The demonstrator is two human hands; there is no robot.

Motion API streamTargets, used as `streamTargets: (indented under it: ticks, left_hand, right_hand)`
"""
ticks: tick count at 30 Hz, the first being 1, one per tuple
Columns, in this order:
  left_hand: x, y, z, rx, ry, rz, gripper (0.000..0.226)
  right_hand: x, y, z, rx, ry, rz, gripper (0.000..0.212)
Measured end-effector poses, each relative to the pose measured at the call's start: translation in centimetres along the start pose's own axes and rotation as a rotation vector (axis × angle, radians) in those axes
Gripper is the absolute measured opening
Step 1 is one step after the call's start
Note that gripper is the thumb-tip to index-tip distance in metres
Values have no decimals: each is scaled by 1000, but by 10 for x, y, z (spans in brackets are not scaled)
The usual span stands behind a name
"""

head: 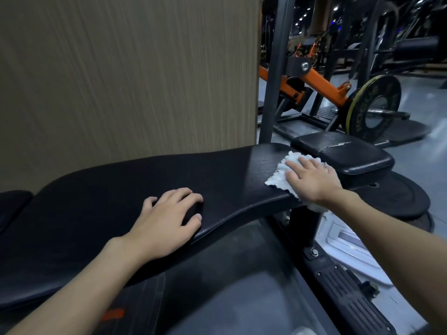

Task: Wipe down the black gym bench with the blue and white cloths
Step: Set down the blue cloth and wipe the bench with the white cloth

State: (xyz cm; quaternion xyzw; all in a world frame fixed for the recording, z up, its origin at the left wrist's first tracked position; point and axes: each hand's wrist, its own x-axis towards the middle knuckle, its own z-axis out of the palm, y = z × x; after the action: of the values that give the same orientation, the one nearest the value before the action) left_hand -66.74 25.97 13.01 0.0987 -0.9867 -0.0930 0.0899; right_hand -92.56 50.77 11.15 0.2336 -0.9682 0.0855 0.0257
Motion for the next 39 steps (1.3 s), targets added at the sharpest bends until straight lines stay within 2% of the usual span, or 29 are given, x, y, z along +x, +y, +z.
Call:
streamTargets:
  ticks: [4, 7, 11, 17, 23, 29, 36, 39]
  left_hand:
    - [-1, -10, -4, -28, -5, 8, 43]
    - [-13, -21, -7, -17, 15, -3, 52]
    - [-33, -37, -15, -1, 31, -46, 45]
    - [-81, -85, -34, 15, 39, -156, 43]
    - [-126, -128, -51, -5, 88, -265, 39]
    - [-169, -181, -62, 12, 136, -359, 38]
    - [-204, -218, -70, -40, 199, -441, 54]
    - [-212, -235, -66, -134, 190, -446, 78]
  right_hand:
    - [-15, -17, 8, -4, 27, -6, 59]
    - [-35, -46, 12, -3, 38, -87, 56]
    - [-56, -99, 19, -9, 41, -207, 58]
    - [-101, -192, 24, -5, -26, -429, 86]
    - [-147, -285, 32, -45, -65, -652, 64]
    - [-173, -357, 40, -58, -65, -786, 71]
    - [-192, -431, 48, -91, -86, -894, 67]
    - [-197, -457, 54, -121, -55, -932, 68]
